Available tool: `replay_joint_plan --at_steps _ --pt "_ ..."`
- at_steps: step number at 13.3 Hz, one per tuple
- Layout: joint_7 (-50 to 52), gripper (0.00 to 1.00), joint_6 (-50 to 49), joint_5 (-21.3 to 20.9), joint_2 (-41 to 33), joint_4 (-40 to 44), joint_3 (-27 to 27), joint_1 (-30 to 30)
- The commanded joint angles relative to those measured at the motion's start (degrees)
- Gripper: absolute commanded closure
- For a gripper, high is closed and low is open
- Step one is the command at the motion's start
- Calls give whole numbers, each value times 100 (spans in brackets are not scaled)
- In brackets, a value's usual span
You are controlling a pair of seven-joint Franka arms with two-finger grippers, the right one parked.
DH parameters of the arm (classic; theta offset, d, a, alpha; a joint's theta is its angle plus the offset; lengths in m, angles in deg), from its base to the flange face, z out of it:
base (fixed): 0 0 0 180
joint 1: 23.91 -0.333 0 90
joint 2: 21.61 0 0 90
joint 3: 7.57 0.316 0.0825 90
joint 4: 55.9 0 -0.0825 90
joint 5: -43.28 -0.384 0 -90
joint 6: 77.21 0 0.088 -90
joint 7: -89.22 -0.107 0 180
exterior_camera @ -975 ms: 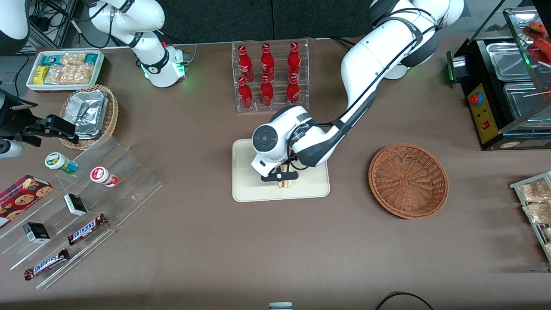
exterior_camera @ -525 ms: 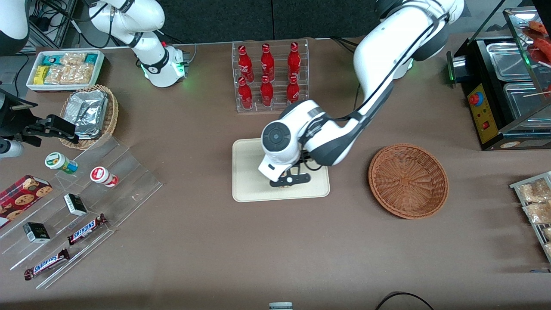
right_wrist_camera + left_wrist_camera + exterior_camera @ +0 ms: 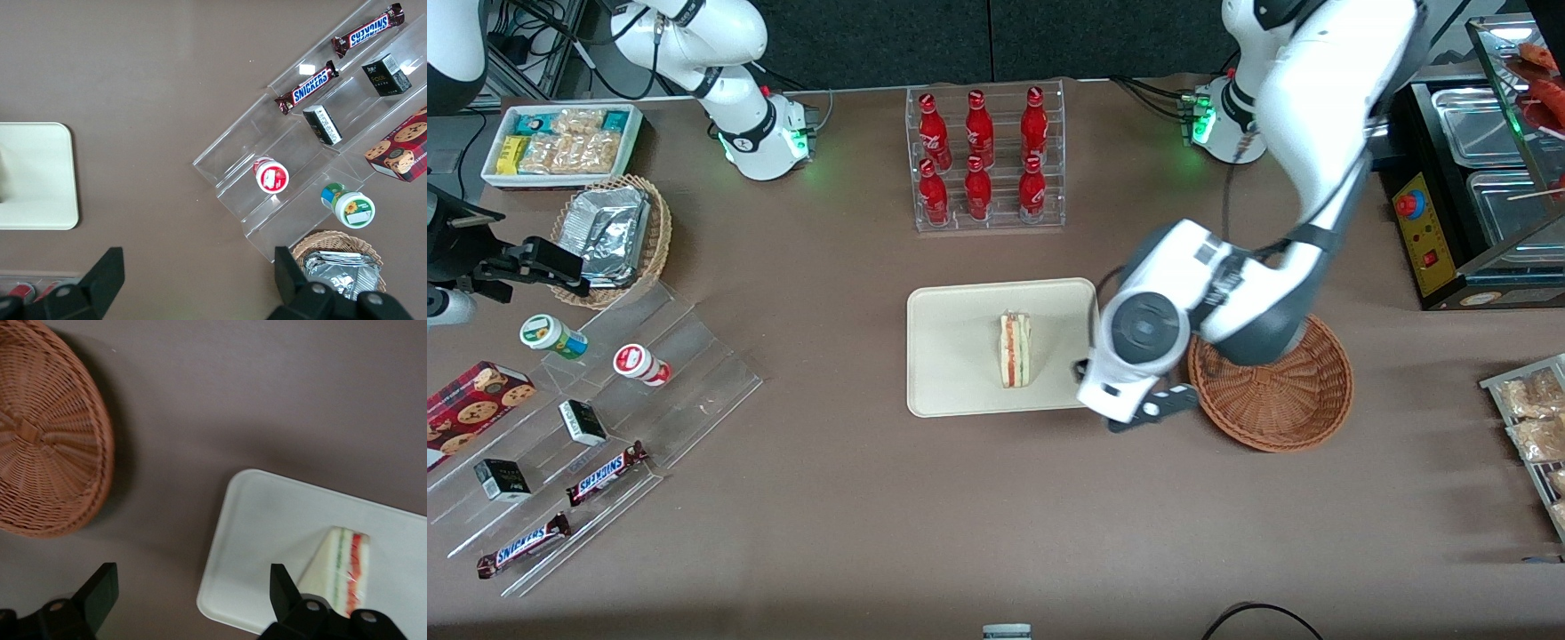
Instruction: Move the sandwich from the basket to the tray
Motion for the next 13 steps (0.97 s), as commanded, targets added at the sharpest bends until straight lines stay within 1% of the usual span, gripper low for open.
replay_joint_plan --at_steps 1,2,3,5,6,8,9,11,13 --pt "-624 0 -218 202 -554 -537 -25 -525" --pt "-801 0 -263 246 -721 -669 -25 -666" --pt "-1038 0 -237 333 -940 -879 -34 -929" --pt "-2229 0 -184 797 -1720 -1484 36 -1352" --pt "-2818 0 -236 939 -2107 -1800 72 -1588" --pt "-3446 0 -368 1054 -2820 -2250 448 -1617" --pt "-3744 0 -569 1211 -3119 -2365 572 -1626" --pt "-4324 0 -1095 1283 -3533 -2375 801 -1626" --pt "-4721 0 -1404 1397 -3841 -2375 1063 -1652"
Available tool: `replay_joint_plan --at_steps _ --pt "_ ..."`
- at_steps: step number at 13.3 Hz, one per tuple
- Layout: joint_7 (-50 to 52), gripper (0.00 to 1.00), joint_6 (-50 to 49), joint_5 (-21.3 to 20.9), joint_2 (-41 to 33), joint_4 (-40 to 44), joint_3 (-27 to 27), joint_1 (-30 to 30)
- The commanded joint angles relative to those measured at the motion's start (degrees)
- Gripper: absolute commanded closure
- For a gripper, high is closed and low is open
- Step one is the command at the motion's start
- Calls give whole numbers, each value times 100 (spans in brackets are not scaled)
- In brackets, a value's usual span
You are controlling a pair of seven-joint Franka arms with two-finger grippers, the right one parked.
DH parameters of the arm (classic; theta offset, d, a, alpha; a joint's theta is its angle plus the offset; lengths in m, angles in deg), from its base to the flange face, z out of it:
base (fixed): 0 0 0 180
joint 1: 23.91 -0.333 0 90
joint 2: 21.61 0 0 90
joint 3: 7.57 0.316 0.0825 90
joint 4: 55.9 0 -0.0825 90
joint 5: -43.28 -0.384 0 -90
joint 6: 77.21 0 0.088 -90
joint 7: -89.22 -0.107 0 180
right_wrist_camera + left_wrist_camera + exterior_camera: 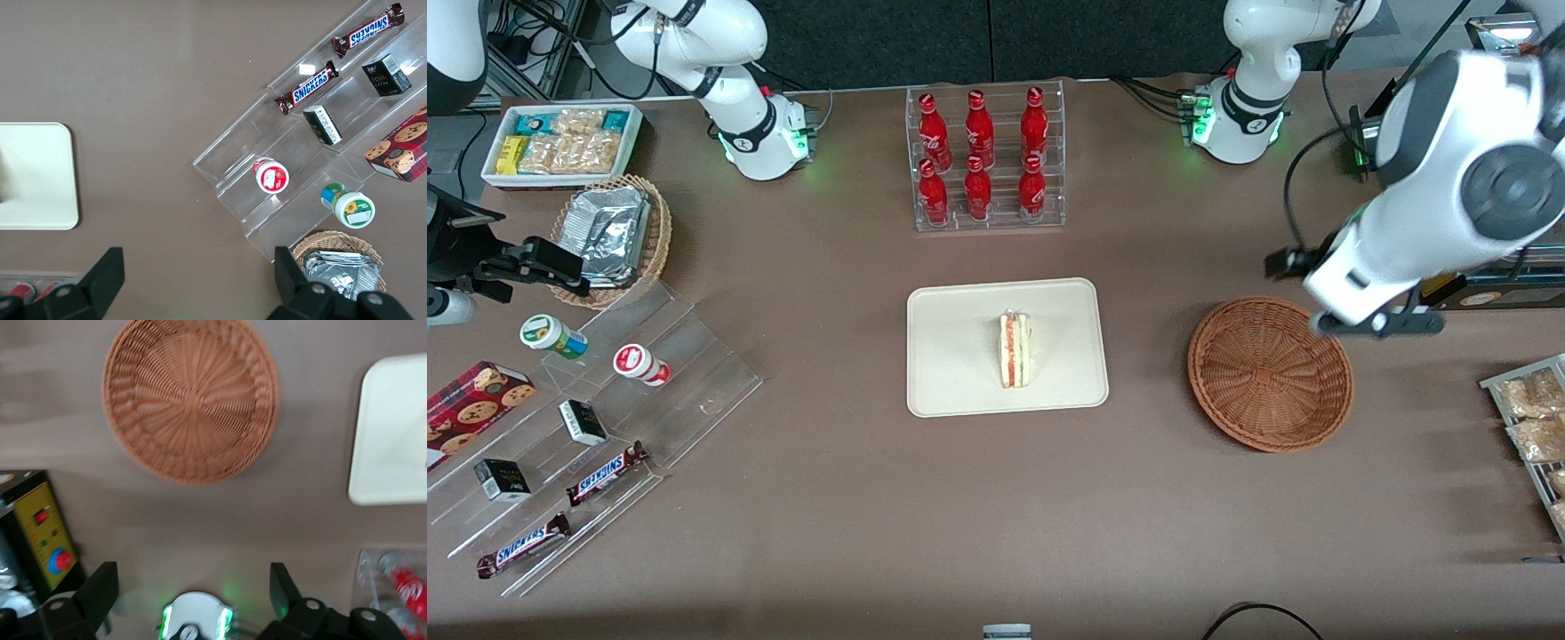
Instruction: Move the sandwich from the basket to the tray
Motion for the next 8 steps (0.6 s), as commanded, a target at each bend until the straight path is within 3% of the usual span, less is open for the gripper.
replay_joint_plan --at_steps 1,5,8 --pt "-524 0 -285 236 -570 -264 362 -46" --pt "-640 0 -524 439 -1281 -878 767 -38" --pt "-640 0 -691 430 -1415 -889 1083 -20"
